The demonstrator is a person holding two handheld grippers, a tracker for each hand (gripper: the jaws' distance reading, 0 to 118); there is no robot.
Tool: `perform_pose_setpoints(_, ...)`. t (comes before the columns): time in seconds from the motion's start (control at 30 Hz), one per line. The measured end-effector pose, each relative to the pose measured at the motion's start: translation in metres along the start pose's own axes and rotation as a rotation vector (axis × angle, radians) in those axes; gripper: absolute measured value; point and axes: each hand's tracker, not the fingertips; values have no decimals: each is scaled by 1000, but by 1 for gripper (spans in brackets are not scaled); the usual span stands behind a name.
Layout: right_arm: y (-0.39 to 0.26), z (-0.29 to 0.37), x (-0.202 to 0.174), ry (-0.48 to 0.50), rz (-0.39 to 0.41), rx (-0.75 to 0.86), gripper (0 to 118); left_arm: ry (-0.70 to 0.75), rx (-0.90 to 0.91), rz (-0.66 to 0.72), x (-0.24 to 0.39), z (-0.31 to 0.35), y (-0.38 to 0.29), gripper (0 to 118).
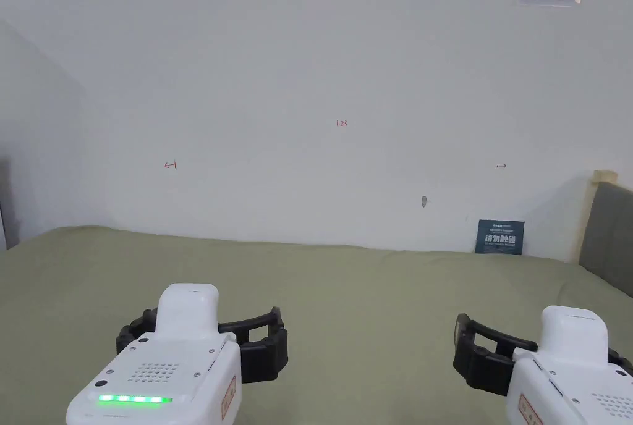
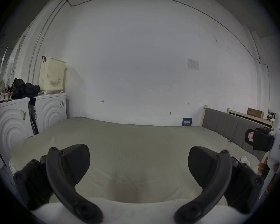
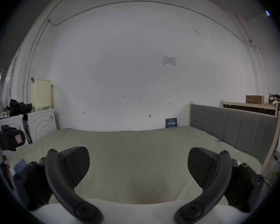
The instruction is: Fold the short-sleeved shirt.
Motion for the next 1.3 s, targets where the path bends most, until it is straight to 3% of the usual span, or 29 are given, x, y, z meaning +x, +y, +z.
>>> perform_pose_setpoints(0.17, 6, -1, 9, 38, -73, 4, 118, -4, -8, 4, -4, -2, 1, 118)
perform_pose_setpoints(0.4, 9, -6, 9, 121, -10, -51, 118, 1, -18, 10, -7, -4, 3, 118)
perform_pose_setpoints(0.53, 14, -5, 3, 50, -38, -86, 118, 1, -16, 13, -9, -3, 4, 118)
perform_pose_setpoints(0.67, 21, -6, 8, 94, -98, -114, 118, 3, -16, 5, -10, -3, 7, 118)
perform_pose_setpoints(0.87, 32, -7, 4, 37, -43, -122, 118, 13, -14, -4, -12, -6, 11, 118)
perform_pose_setpoints(1.07, 35, -7, 6, 37, -54, -127, 118, 17, -20, -6, -11, -8, 11, 118)
perform_pose_setpoints(1.3, 33, -12, 5, -36, -36, -156, 118, 11, -31, 3, -11, -10, 9, 118)
